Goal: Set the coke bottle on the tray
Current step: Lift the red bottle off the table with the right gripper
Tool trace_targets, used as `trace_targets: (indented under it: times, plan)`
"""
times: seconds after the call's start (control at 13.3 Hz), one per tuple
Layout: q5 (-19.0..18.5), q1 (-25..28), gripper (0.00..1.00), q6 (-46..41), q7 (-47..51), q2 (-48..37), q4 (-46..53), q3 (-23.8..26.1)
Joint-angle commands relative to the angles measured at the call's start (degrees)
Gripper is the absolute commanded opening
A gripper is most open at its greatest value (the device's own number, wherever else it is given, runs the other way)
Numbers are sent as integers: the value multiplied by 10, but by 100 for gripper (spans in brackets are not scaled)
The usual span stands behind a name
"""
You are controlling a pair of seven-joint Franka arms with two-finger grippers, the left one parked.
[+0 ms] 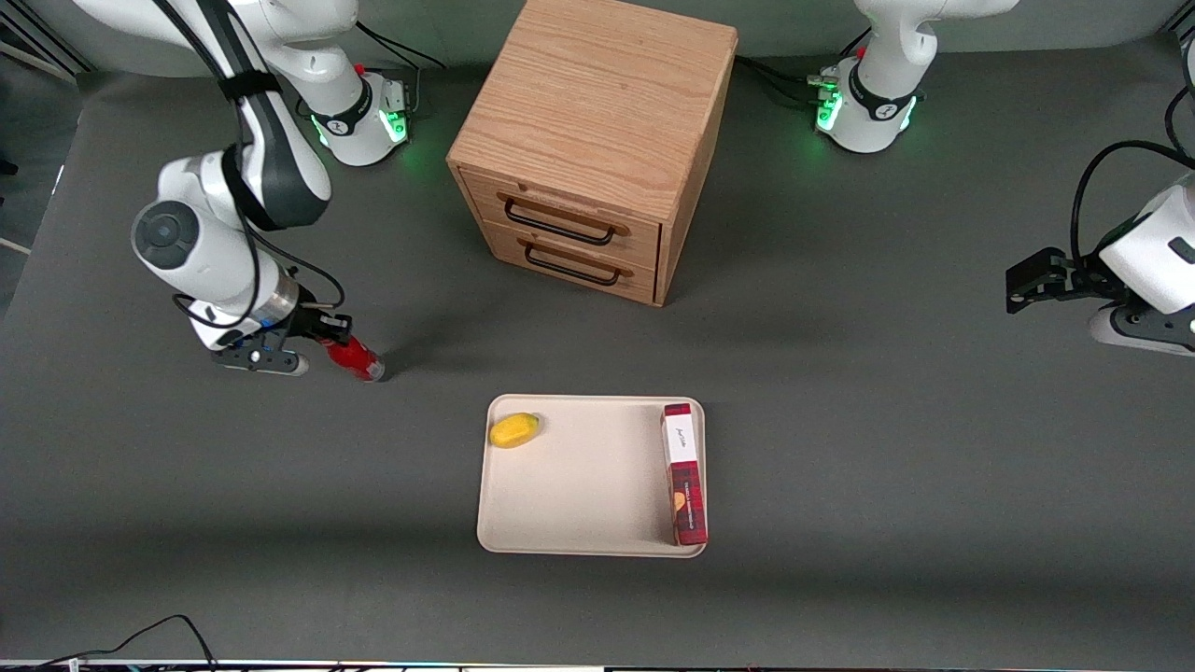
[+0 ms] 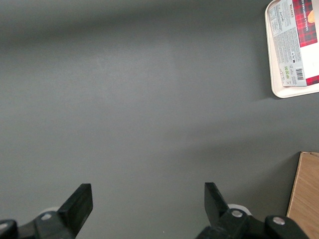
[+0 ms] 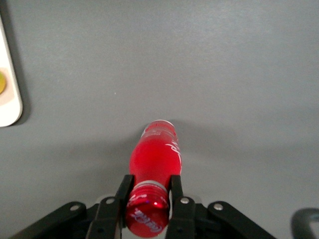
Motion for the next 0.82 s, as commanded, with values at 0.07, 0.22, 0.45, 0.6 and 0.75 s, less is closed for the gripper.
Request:
trace_targets:
  times: [0.07, 0.22, 0.45, 0.6, 0.75]
  plan:
    - [-7, -2, 0, -239, -55, -56, 168, -8]
    - [-3, 2, 0, -346, -53, -28, 297, -6]
    - [1, 19, 0, -481, -7, 88, 532, 8]
    - [0, 29, 0, -517, 72, 191, 686, 50]
    - [-2, 38, 0, -490, 203, 279, 759, 102]
